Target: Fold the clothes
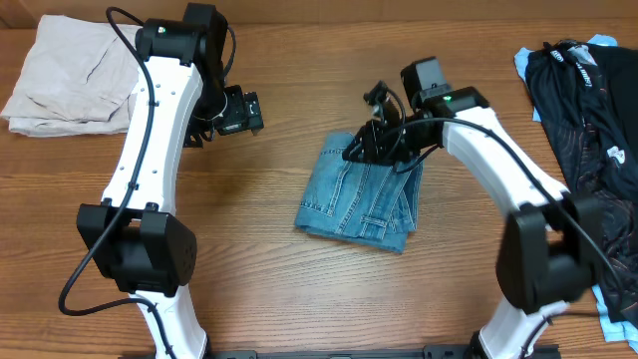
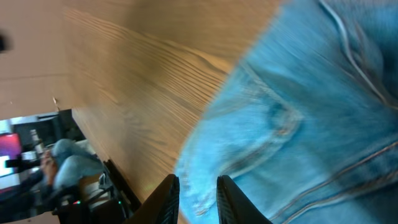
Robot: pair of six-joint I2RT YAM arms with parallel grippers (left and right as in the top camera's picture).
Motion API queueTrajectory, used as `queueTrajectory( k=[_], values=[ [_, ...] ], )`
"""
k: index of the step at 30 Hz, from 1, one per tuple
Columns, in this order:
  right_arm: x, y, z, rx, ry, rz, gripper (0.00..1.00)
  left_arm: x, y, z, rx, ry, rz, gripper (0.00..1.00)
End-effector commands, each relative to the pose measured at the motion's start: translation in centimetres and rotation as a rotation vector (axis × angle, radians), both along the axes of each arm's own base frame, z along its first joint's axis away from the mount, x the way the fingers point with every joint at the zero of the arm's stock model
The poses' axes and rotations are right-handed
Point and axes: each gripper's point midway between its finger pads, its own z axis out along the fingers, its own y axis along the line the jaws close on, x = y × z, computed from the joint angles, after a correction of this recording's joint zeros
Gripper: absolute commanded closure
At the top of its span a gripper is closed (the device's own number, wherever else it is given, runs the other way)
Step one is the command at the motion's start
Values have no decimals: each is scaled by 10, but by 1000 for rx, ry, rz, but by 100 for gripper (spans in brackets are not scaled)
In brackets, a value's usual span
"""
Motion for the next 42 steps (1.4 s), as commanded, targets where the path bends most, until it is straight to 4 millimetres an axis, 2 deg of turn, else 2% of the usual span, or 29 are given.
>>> queueTrajectory(
  k=[1, 5, 7, 10, 12, 14, 17, 18, 19, 22, 25, 28, 33, 36, 42],
  values=[
    [7, -13, -43, 4, 86, -25, 75, -2, 2, -2, 12, 10, 0, 0],
    [29, -44, -78, -61, 65, -83, 74, -2, 2, -2, 12, 10, 0, 0],
    [37, -54, -82, -47, 32, -79, 72, -2, 2, -2, 12, 10, 0, 0],
    [42, -65, -76, -17, 9, -83, 71, -2, 2, -2, 12, 10, 0, 0],
    [43, -67, -61, 37, 10, -83, 71, -1, 2, -2, 12, 8, 0, 0],
    [43, -66, -37, 115, -3, -65, 71, -1, 2, -2, 11, 5, 0, 0],
    [41, -63, 6, 210, -25, -47, 71, 0, 2, -2, 11, 3, 0, 0],
    [36, -61, 30, 241, -24, -44, 70, 0, 2, -2, 11, 4, 0, 0],
    [31, -59, 42, 260, -20, -43, 69, 0, 2, -2, 11, 3, 0, 0],
    [13, -56, 63, 278, 16, -39, 65, 0, 2, -2, 11, 4, 0, 0],
    [-6, -53, 68, 273, 30, 14, 64, 0, 2, -2, 11, 4, 0, 0],
    [-18, -49, 59, 263, 45, 56, 64, 0, 2, -2, 11, 3, 0, 0],
    [-14, -51, 27, 241, 34, 42, 64, -1, 2, -2, 11, 5, 0, 0],
    [-6, -55, 1, 240, 50, -5, 64, -2, 2, -2, 12, 10, 0, 0],
    [-3, -57, -69, 230, 138, -39, 58, -2, 2, -2, 11, 10, 0, 0]
  ],
)
